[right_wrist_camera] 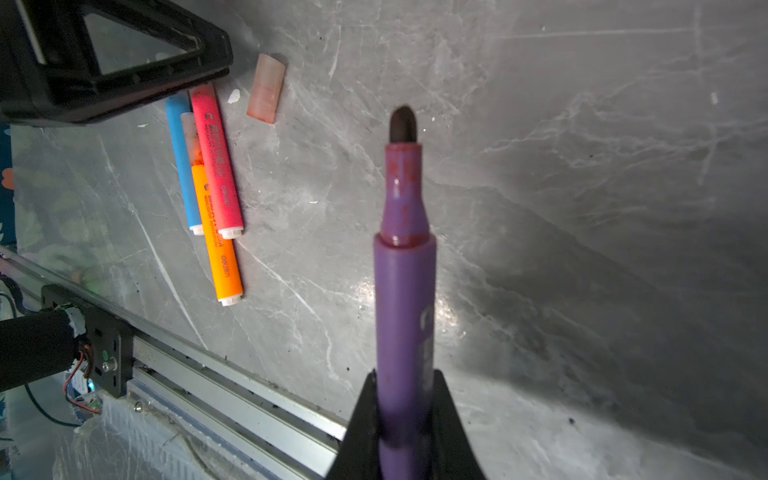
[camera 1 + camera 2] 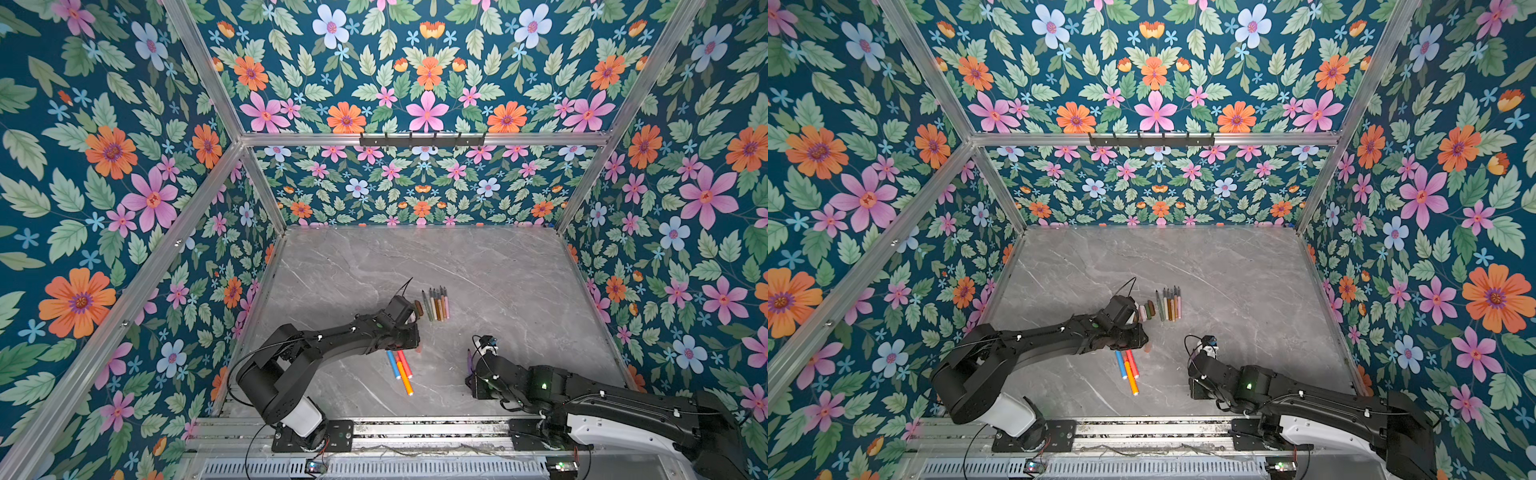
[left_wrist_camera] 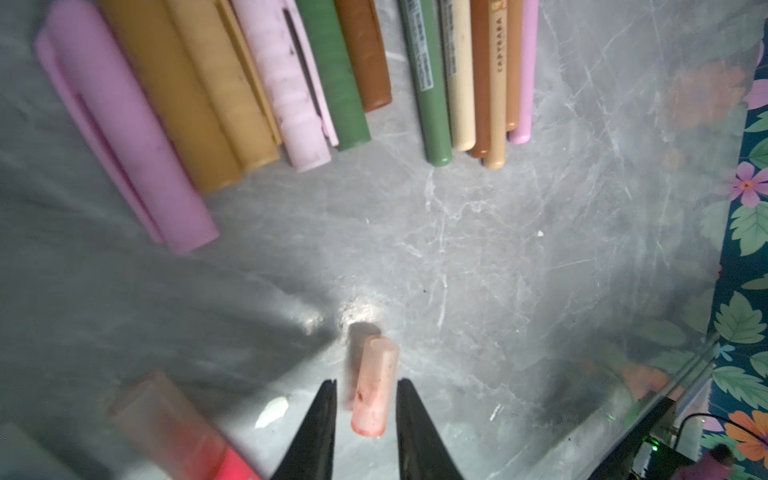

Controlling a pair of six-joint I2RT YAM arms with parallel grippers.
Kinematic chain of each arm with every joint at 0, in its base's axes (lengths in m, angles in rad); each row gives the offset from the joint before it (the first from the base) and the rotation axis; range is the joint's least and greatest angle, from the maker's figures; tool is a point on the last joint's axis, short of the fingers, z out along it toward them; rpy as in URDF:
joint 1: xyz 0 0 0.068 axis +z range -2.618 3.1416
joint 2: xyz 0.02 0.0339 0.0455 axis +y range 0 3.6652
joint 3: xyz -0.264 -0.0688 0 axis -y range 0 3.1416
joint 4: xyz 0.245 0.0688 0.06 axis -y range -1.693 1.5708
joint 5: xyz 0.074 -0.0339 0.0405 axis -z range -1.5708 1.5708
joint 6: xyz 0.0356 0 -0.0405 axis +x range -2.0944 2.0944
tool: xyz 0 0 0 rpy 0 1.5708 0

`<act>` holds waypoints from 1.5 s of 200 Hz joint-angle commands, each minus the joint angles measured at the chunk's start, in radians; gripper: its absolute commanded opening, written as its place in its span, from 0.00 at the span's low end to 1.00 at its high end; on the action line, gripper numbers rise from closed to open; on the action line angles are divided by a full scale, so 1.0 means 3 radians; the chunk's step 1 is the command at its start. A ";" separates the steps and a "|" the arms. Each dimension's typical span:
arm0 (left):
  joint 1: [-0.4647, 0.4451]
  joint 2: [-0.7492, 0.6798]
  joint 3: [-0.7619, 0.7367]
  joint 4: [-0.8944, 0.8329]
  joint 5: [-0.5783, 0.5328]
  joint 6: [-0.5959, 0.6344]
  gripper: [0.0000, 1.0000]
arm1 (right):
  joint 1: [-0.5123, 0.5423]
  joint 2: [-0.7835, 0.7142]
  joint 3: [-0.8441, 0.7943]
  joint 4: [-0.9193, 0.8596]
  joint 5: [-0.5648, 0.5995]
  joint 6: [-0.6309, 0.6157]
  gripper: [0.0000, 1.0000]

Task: Open the pen caps
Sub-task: 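Carry the pink translucent cap toward the highlighters with the left gripper, then set the cap down beside the highlighters and open the left gripper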

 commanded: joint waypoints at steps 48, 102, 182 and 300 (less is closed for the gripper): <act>-0.0010 -0.0153 -0.0311 0.0380 0.0292 -0.0129 0.48 | 0.0000 0.0080 0.0025 0.0120 -0.0024 -0.0045 0.00; -0.0010 -0.0113 -0.0367 0.0533 0.0384 -0.0198 0.53 | 0.0002 0.0084 0.0008 0.0135 -0.0028 -0.0045 0.00; -0.0025 -0.0032 -0.0381 0.0714 0.0531 -0.0279 0.54 | 0.0001 0.0075 -0.0021 0.0152 -0.0035 -0.0029 0.00; -0.0060 -0.0008 -0.0351 0.0778 0.0629 -0.0321 0.54 | -0.0001 0.0094 -0.0037 0.0183 -0.0040 -0.0020 0.00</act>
